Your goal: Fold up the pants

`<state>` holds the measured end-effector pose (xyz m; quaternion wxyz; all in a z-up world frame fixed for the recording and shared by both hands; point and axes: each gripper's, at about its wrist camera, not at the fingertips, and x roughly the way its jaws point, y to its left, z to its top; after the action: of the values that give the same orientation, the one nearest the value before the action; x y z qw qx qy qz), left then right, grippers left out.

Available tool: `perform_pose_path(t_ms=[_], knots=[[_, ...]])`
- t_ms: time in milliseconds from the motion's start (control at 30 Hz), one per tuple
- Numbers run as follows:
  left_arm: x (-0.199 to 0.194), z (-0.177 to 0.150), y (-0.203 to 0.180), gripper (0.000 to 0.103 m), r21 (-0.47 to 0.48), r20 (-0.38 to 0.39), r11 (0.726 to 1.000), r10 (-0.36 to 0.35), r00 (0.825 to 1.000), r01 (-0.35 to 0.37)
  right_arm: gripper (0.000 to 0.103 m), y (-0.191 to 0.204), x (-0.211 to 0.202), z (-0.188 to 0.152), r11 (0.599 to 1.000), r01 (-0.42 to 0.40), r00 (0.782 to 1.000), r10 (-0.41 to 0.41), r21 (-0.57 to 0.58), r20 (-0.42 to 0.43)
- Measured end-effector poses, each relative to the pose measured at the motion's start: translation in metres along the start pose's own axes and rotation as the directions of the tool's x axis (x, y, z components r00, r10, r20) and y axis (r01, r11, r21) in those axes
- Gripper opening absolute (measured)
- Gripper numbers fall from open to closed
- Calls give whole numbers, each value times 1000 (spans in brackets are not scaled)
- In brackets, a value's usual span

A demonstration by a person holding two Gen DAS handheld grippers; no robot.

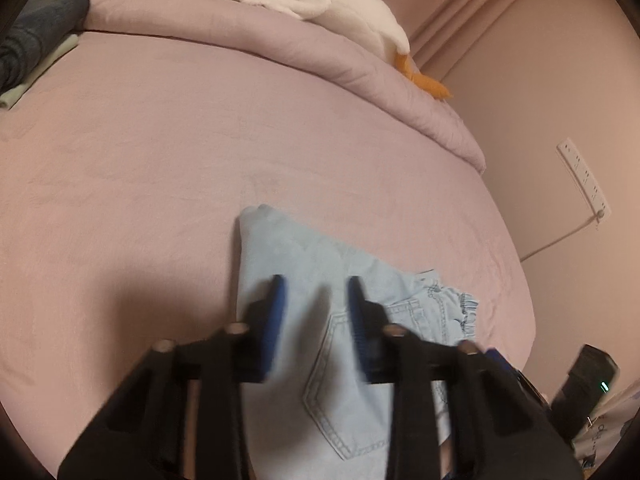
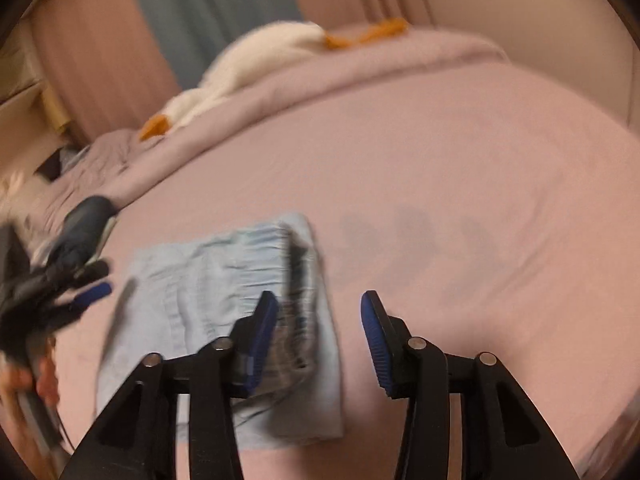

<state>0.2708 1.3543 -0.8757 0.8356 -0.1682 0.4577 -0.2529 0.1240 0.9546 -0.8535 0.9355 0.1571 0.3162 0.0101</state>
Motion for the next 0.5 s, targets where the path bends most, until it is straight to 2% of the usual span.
perform_pose_path(t_ms=[33, 100, 200, 267, 433, 500], knots=[[3, 2, 0, 11, 1, -10, 1000, -8, 1000, 8, 41, 12, -3, -3, 997, -64, 998, 64, -36, -10], [7, 5, 4, 7, -5, -13, 1000, 5, 1000, -5, 28, 31, -4, -9, 980, -183, 983, 180, -84, -38], [13, 11, 9, 7, 6, -25, 1000, 12, 1000, -11, 27, 66, 1, -22, 936, -318, 946, 302, -152, -115], [19, 14, 11, 8, 52, -50, 998, 32, 998, -29, 27, 85, 9, -31, 903, -389, 917, 361, -183, -167], [45, 18, 22, 7, 165, -151, 986, 46, 987, -21, 27, 126, 33, -48, 851, -454, 884, 392, -264, -255], [54, 15, 25, 2, 202, -166, 978, 78, 983, -44, 27, 141, 42, -60, 838, -448, 884, 362, -312, -296]])
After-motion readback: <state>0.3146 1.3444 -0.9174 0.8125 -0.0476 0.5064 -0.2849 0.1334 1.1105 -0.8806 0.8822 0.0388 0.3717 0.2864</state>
